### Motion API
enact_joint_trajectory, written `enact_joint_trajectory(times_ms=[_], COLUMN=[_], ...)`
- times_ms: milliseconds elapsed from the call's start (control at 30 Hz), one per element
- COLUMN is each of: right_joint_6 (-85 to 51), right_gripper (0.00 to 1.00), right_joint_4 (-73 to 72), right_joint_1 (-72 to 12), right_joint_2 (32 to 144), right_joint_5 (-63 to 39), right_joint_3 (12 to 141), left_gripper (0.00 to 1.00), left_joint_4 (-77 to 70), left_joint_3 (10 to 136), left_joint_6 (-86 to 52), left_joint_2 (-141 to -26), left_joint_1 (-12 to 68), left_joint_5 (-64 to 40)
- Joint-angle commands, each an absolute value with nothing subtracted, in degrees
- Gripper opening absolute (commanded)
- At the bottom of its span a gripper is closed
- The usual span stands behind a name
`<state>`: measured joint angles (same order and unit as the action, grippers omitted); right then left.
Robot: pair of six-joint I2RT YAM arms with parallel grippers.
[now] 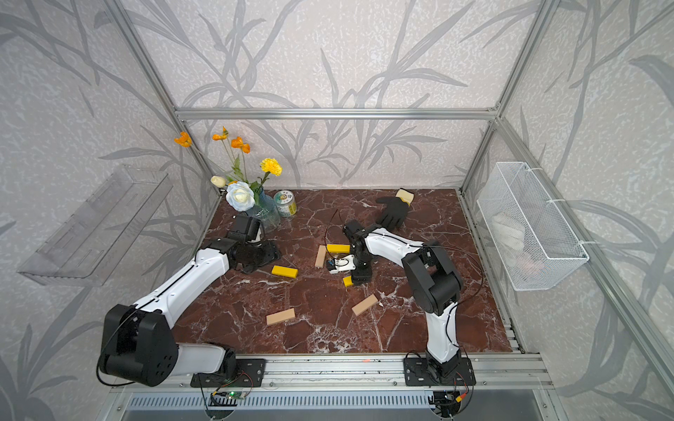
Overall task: Assemble the number 6 with building blocks
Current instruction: Pick up the building block from the center of the board, then assemble the building block at the center of the board.
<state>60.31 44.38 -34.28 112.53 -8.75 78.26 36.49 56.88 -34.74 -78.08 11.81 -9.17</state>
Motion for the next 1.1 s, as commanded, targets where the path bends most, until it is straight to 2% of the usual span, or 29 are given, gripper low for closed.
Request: enact_joint_trajectory(times_ms=[0,267,300,367,433,733,1067], right_joint_6=[61.5,61.8,61.7,60.8,59.0,48.6,45.4], right_gripper=[0.56,0.49,0.43,0.12,0.01,0.00,0.00], right_joint_4=[46.4,42.7,42.2,41.7,42.7,53.6,53.2], right_joint_1=[-34.5,-34.8,-35.0,-35.5,-35.9,-38.6,-40.3], right_joint_2=[115.2,114.6,114.5,114.5,114.9,120.2,122.5], right_joint_5=[-4.7,-2.6,-2.0,-0.6,-0.5,-3.5,-5.8], right_joint_3=[79.5,75.5,75.4,76.3,78.6,92.1,93.5], left_gripper=[0.75,0.75,0.75,0.75,0.75,0.74,0.75], left_joint_4=[36.2,36.0,36.0,35.8,35.7,35.8,36.0], left_joint_3=[57.2,56.3,56.3,56.5,56.6,56.9,56.4], left_joint_6=[-34.8,-34.6,-34.6,-34.6,-34.5,-34.2,-34.1], left_joint_2=[-78.0,-77.7,-77.7,-78.0,-78.3,-78.8,-78.5], left_joint_1=[11.3,10.6,10.5,10.4,10.3,10.2,10.0], left_joint_5=[-9.9,-9.9,-9.9,-10.1,-10.2,-10.2,-10.2])
